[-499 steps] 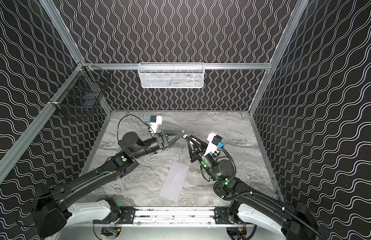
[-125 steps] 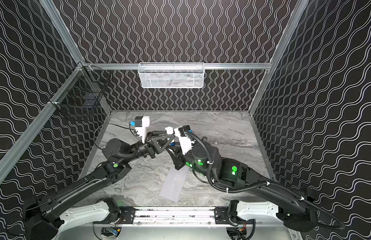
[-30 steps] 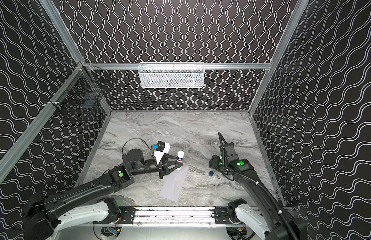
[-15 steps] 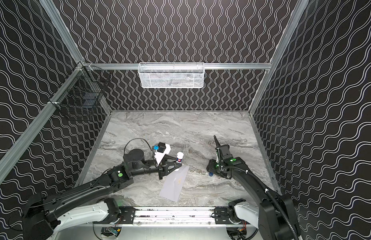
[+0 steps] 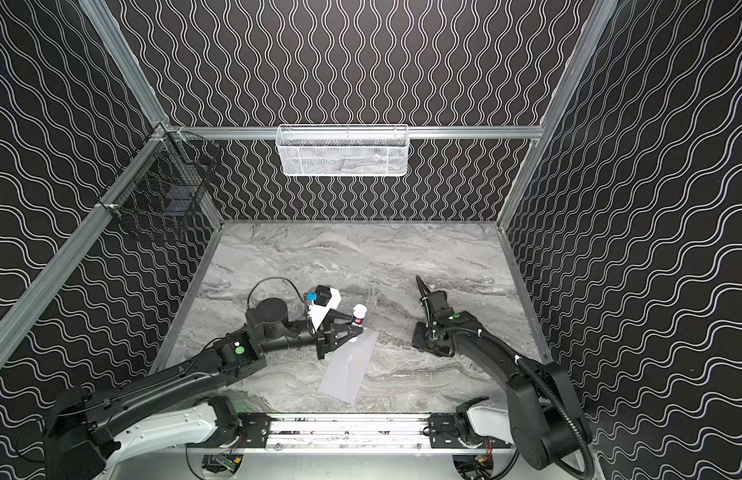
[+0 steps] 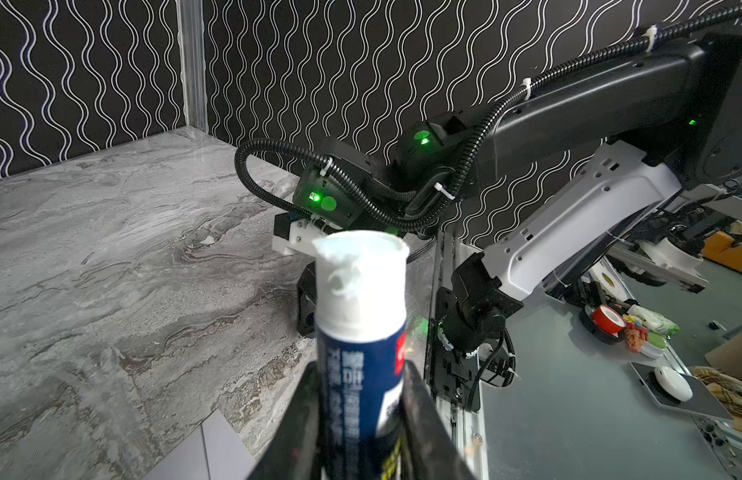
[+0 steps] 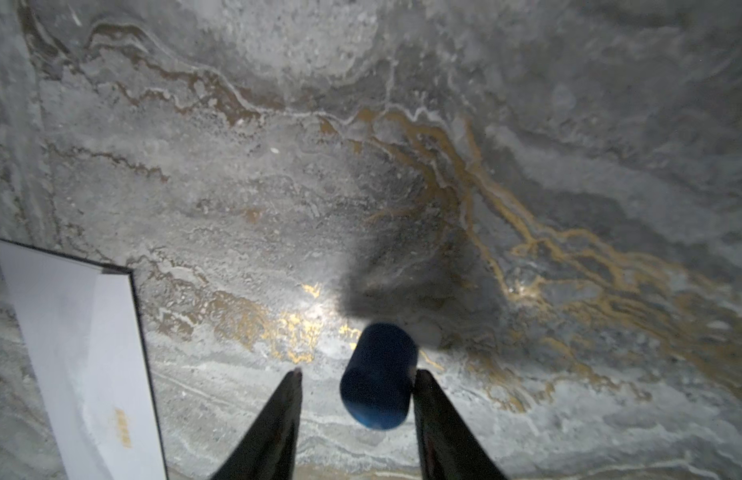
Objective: Place the letter into the envelope and seal it
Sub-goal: 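Grasp the blue cap on the table with the right gripper, then lift the blue cap and carry it to the glue stick's top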
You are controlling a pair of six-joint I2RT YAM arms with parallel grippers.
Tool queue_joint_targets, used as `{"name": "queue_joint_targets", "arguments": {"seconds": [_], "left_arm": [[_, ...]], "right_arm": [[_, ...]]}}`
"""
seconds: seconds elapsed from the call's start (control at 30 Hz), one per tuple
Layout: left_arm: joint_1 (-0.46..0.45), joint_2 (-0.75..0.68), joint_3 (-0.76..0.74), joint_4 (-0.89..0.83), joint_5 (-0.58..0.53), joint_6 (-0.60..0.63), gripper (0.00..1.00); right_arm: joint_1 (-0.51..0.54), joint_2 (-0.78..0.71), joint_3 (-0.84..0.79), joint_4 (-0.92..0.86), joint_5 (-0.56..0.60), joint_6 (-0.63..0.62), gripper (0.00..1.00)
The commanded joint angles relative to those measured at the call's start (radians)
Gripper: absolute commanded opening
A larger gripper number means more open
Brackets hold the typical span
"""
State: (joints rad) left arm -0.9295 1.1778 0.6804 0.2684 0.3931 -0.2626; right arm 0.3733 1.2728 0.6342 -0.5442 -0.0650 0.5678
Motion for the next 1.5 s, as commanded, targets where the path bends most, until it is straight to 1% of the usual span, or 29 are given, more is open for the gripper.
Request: {"name": "queue_joint_targets", "arguments": {"seconds": [0.0,0.43,0.7,1.0,1.07,1.23,1.47], "left_arm": [[0.0,-0.001,0.005,0.02,-0.011,-0.001,0.0],[0.0,-0.018,0.002,0.011,-0.032,-0.001,0.0],[0.0,-0.021,-0.004,0.014,-0.026,-0.004,0.0],[0.0,-0.026,-0.009,0.019,-0.03,-0.007,0.0],[0.0,-0.03,-0.013,0.021,-0.032,-0.007,0.0],[0.0,-0.036,-0.015,0.018,-0.033,-0.007,0.0],[0.0,-0.038,-0.015,0.015,-0.036,-0.006,0.0]], "right_arm": [[0.004,0.008,0.004,0.007,0.022,0.007,0.42],[0.012,0.038,0.013,0.005,0.048,-0.011,0.32],[0.015,0.057,0.028,0.003,0.063,-0.025,0.35],[0.015,0.08,0.051,-0.012,0.073,-0.057,0.3],[0.015,0.082,0.046,-0.012,0.075,-0.059,0.3],[0.016,0.082,0.039,-0.012,0.078,-0.059,0.34],[0.021,0.081,0.054,-0.021,0.075,-0.066,0.3]]}}
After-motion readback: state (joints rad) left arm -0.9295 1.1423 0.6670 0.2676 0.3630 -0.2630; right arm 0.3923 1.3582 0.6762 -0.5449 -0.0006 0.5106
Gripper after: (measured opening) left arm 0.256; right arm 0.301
